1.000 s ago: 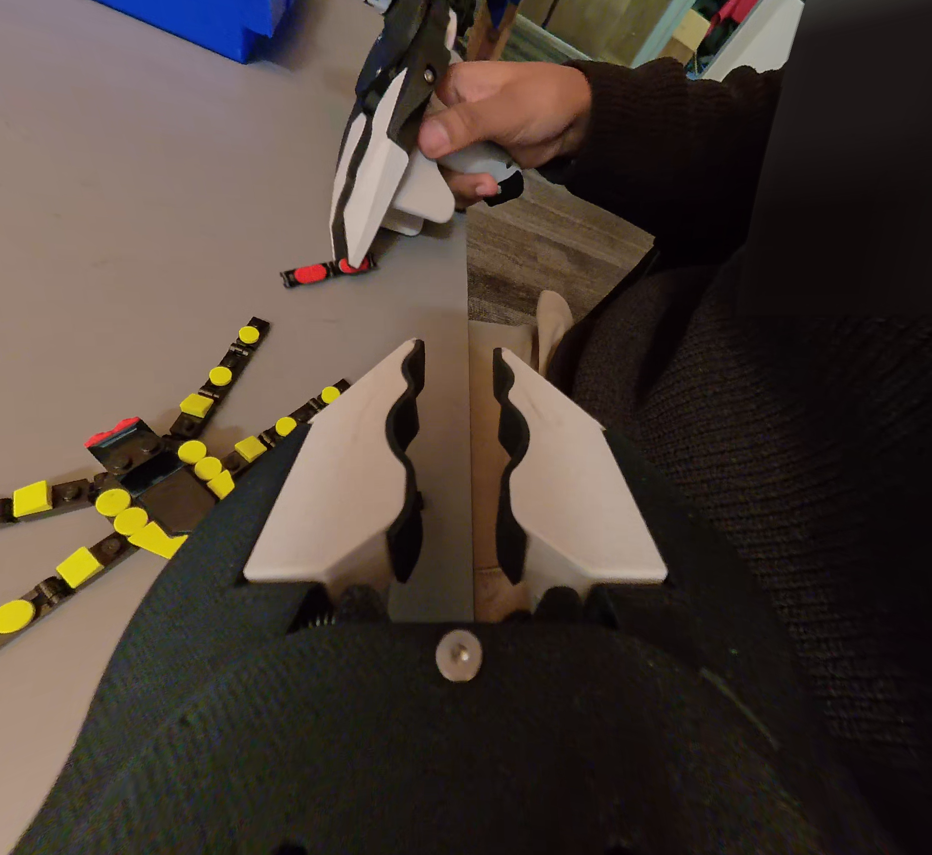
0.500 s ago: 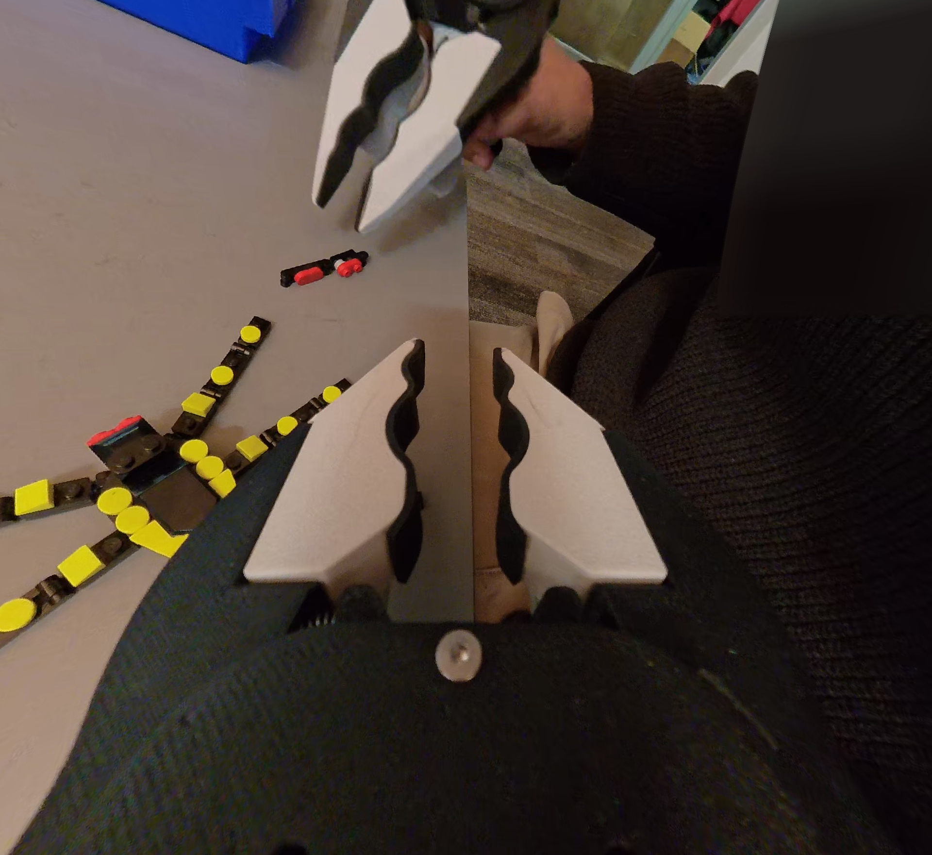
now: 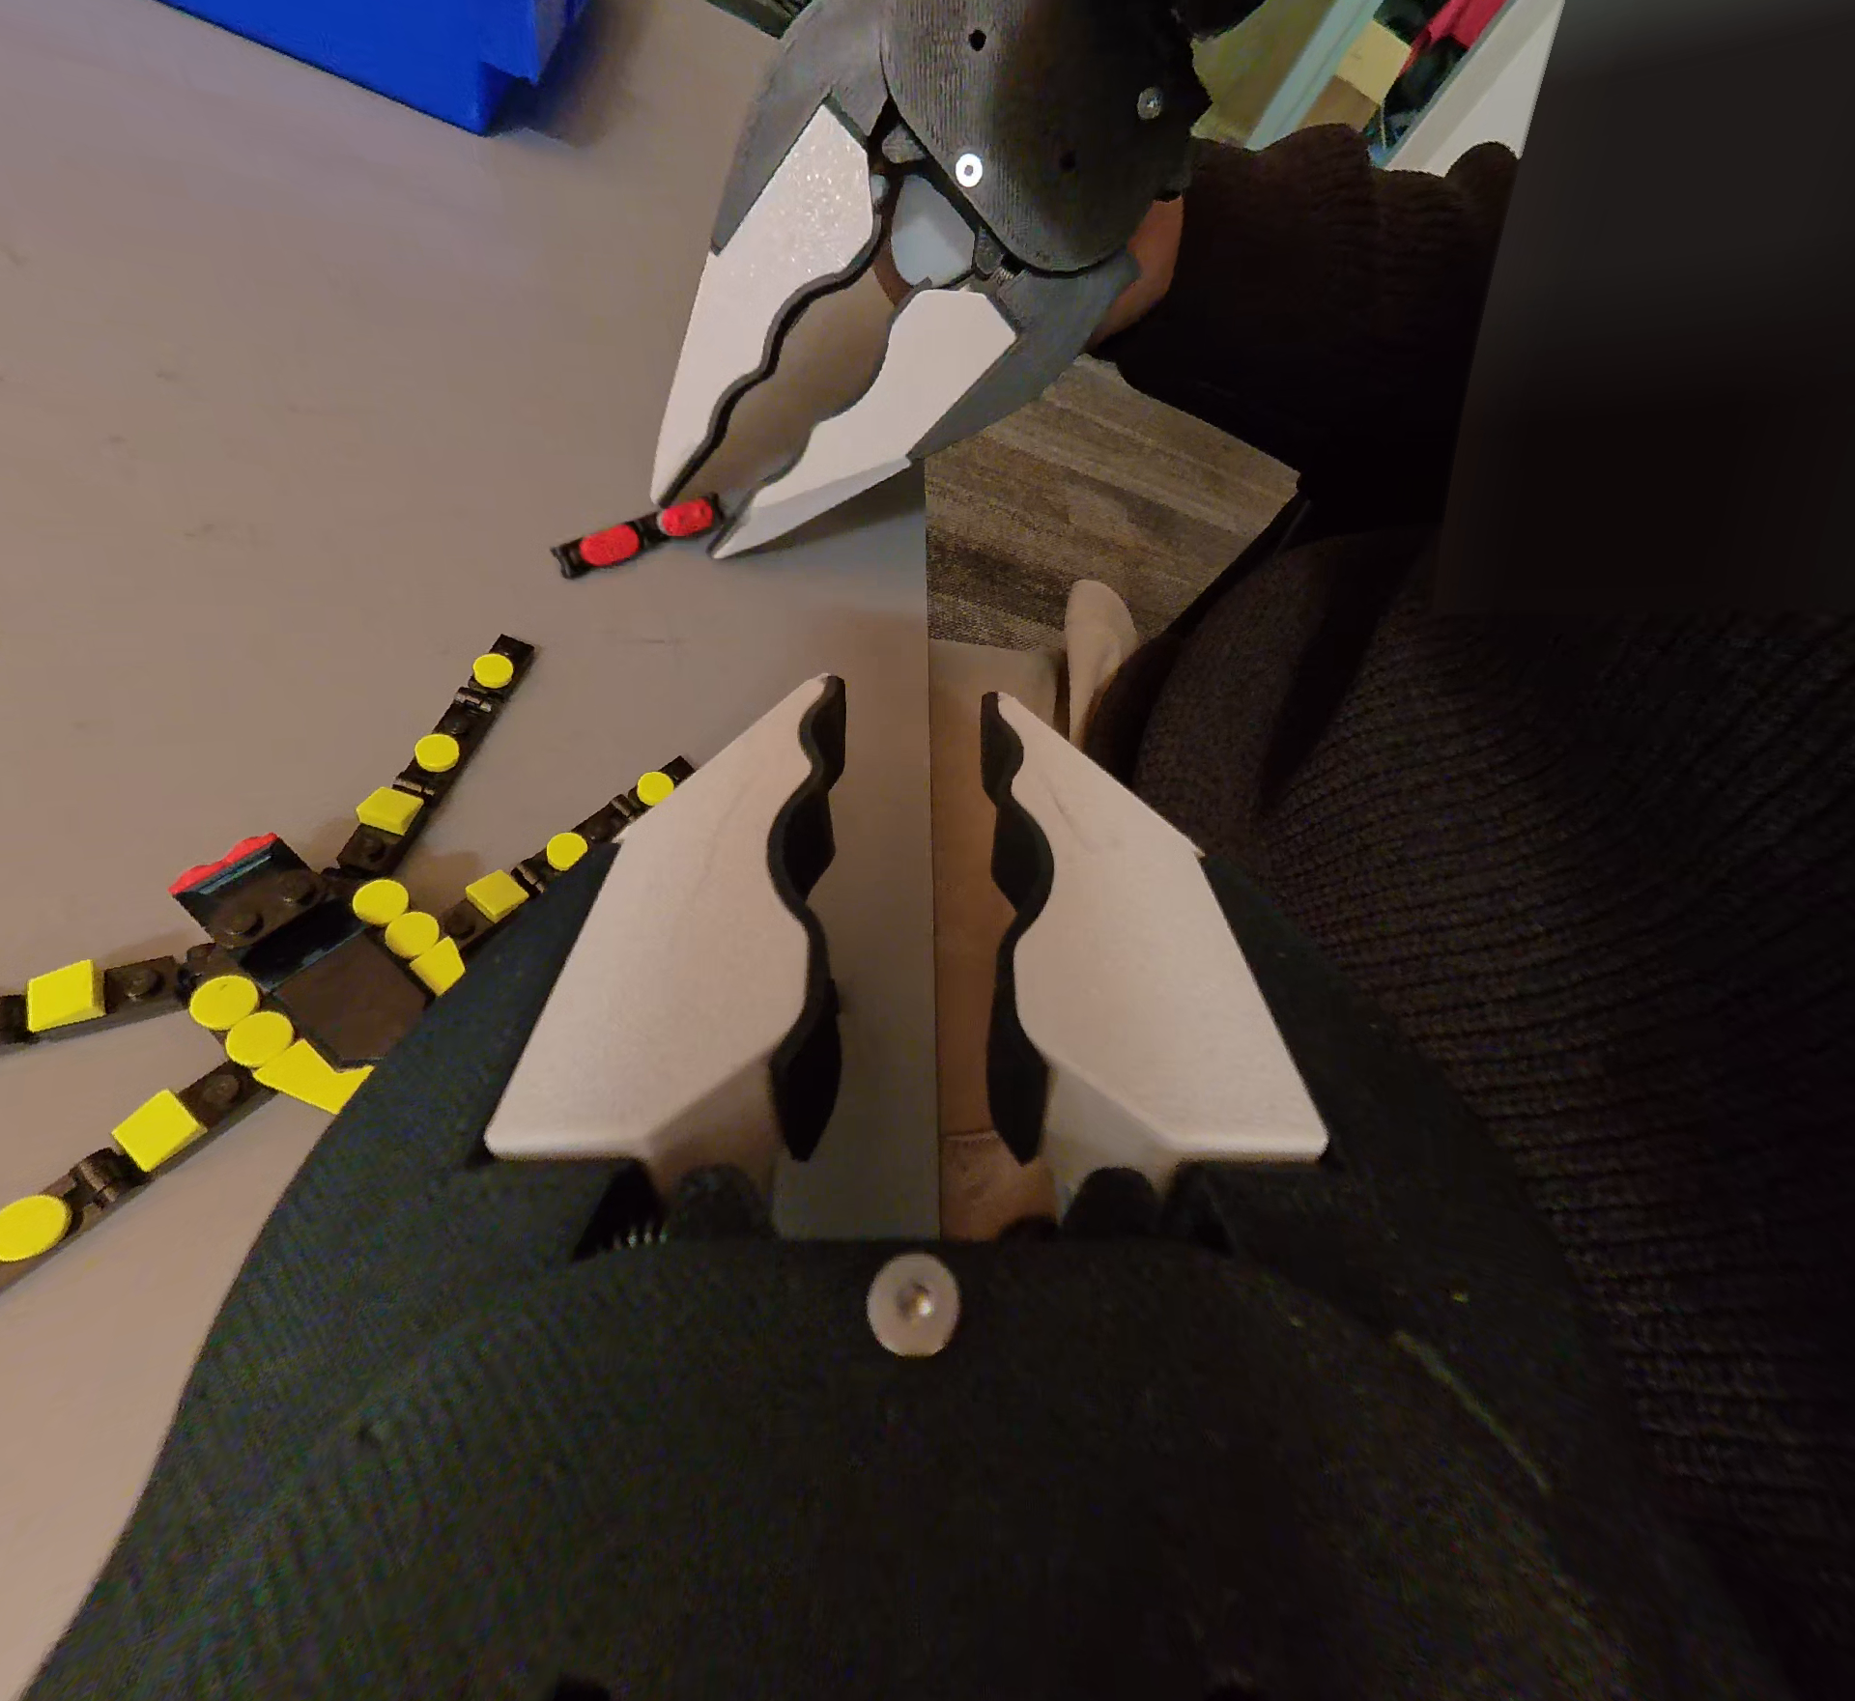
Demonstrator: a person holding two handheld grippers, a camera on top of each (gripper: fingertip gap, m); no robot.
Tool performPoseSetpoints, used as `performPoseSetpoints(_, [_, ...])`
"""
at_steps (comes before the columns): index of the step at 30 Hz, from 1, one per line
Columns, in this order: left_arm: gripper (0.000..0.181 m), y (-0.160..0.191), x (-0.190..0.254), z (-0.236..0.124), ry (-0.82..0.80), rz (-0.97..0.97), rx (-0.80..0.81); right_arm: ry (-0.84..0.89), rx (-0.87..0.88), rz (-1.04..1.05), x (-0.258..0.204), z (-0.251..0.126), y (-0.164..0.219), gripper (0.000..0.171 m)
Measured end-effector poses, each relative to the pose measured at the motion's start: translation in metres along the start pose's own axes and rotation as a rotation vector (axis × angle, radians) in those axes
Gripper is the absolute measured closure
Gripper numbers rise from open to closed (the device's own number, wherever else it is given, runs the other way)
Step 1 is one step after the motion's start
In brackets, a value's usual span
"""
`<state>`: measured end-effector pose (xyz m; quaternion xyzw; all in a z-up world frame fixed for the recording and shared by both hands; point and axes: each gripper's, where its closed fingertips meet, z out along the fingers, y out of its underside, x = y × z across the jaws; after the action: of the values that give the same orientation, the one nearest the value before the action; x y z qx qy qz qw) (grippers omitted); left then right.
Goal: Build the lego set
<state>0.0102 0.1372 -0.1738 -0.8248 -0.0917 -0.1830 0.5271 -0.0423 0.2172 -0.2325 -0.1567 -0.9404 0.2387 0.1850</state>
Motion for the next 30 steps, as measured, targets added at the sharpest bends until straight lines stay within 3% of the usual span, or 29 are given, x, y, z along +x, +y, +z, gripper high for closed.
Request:
performPoseSetpoints(12, [0.156, 0.0, 0.0, 0.0, 0.0, 0.0, -0.001, -0.045, 0.038, 0.16, 0.007, 0.001, 0.003, 0.164])
performPoseSetpoints(21, [0.156, 0.0, -0.001, 0.0, 0.0, -0.005, 0.004, -0.039, 0.117, 0.234, 0.015, -0.007, -0.006, 0.146])
performPoseSetpoints(27, [0.155, -0.005, -0.004, -0.003, -0.011, -0.014, 0.031, 0.152, 0.247, 0.192, 0.042, -0.026, -0.023, 0.117])
performPoseSetpoints(30, [0.141, -0.006, -0.009, -0.005, -0.037, -0.035, 0.038, 0.267, 0.274, 0.127, 0.051, -0.031, -0.025, 0.113])
